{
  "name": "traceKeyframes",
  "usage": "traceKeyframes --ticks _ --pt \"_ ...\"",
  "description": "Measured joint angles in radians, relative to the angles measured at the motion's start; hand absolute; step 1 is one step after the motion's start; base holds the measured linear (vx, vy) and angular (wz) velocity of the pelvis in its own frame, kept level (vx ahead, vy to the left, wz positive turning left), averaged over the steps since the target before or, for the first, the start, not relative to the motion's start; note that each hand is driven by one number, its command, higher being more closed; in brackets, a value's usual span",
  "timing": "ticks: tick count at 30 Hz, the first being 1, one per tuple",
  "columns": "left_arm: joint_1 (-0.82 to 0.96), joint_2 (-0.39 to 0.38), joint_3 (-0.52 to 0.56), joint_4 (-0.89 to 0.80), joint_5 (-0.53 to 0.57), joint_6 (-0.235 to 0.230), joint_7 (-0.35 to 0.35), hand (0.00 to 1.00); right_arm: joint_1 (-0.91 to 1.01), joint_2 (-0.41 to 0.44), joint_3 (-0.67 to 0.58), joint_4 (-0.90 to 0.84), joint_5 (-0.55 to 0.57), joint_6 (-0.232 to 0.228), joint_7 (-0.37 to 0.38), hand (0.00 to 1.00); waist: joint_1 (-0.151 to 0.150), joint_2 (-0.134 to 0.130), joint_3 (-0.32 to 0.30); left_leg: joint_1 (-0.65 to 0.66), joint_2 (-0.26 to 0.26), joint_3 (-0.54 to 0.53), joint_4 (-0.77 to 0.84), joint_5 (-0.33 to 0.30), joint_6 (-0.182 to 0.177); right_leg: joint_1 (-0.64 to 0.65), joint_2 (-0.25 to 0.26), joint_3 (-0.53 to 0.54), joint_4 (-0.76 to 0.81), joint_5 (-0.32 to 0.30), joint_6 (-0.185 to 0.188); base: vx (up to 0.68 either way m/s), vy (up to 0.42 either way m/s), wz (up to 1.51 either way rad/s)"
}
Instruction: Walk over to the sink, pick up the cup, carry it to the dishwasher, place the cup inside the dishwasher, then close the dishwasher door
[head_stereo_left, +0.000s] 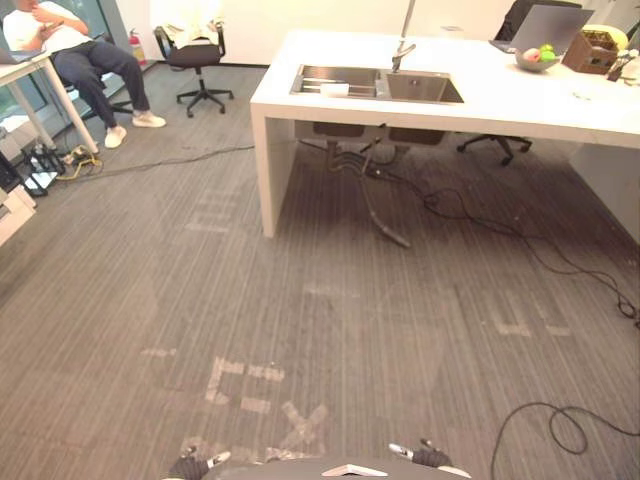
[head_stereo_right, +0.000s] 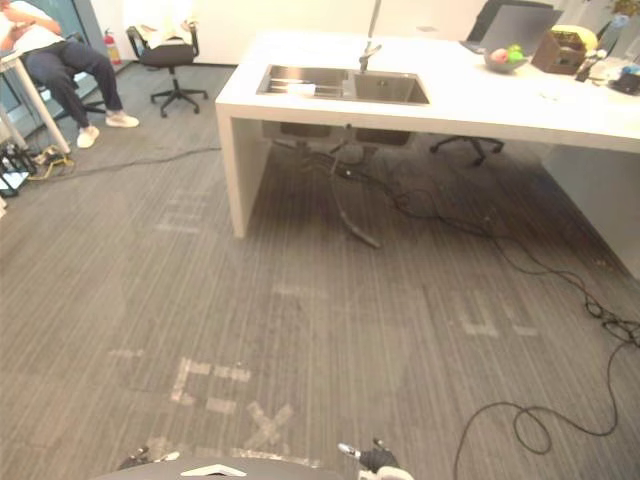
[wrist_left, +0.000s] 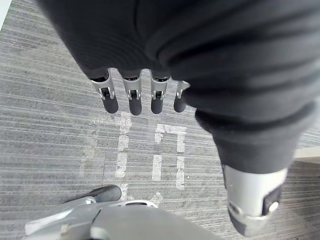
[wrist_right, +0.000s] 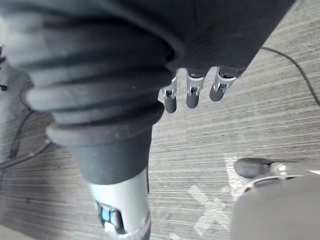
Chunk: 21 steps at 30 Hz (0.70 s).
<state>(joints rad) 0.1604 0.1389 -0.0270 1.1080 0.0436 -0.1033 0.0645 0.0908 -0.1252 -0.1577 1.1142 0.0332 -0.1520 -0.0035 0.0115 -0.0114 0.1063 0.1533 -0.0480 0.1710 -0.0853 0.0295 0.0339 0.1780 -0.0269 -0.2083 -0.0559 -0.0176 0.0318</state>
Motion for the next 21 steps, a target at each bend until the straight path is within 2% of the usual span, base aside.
traceKeyframes --ticks 1,5,9,18,21 --pt "0.0 0.004 -0.015 -0.001 -0.001 -0.005 0.007 0.0 0.004 0.0 0.003 -0.003 -0.052 -0.042 0.0 0.0 0.0 0.0 0.0 0.0 -0.001 0.0 0.0 -0.003 0.002 0.0 -0.001 0.0 0.0 0.0 0.0 0.0 0.0 0.0" --pt "0.002 0.004 -0.017 -0.001 0.0 -0.017 0.017 0.0 0.017 -0.002 0.034 -0.01 -0.131 -0.095 -0.012 0.0 -0.002 -0.001 0.001 0.0 -0.003 -0.002 0.0 -0.005 0.005 0.0 -0.003 0.0 0.0 -0.001 0.0 -0.01 0.005 0.0" --pt "0.009 0.005 -0.019 -0.001 0.001 -0.029 0.019 0.0 0.023 -0.002 0.036 -0.008 -0.138 -0.091 -0.02 0.0 -0.003 -0.003 0.002 0.001 -0.005 -0.004 0.0 -0.007 0.008 0.002 -0.005 0.0 0.0 -0.002 0.002 0.0 0.0 0.0" --pt "0.013 0.006 -0.023 0.0 0.0 -0.037 0.04 0.0 0.024 -0.008 0.035 0.002 -0.05 -0.078 0.1 0.0 -0.006 -0.004 0.018 0.026 -0.01 -0.014 0.0 -0.004 0.012 0.035 -0.008 -0.021 0.001 -0.002 0.002 0.0 -0.008 0.05" --pt "0.013 0.006 -0.023 0.0 0.0 -0.037 0.041 0.0 0.024 -0.01 0.034 0.002 -0.035 -0.058 0.126 0.0 -0.006 -0.005 0.019 0.032 -0.01 -0.019 0.0 -0.003 0.014 0.042 -0.008 -0.023 0.002 -0.002 0.002 -0.02 -0.01 0.05"
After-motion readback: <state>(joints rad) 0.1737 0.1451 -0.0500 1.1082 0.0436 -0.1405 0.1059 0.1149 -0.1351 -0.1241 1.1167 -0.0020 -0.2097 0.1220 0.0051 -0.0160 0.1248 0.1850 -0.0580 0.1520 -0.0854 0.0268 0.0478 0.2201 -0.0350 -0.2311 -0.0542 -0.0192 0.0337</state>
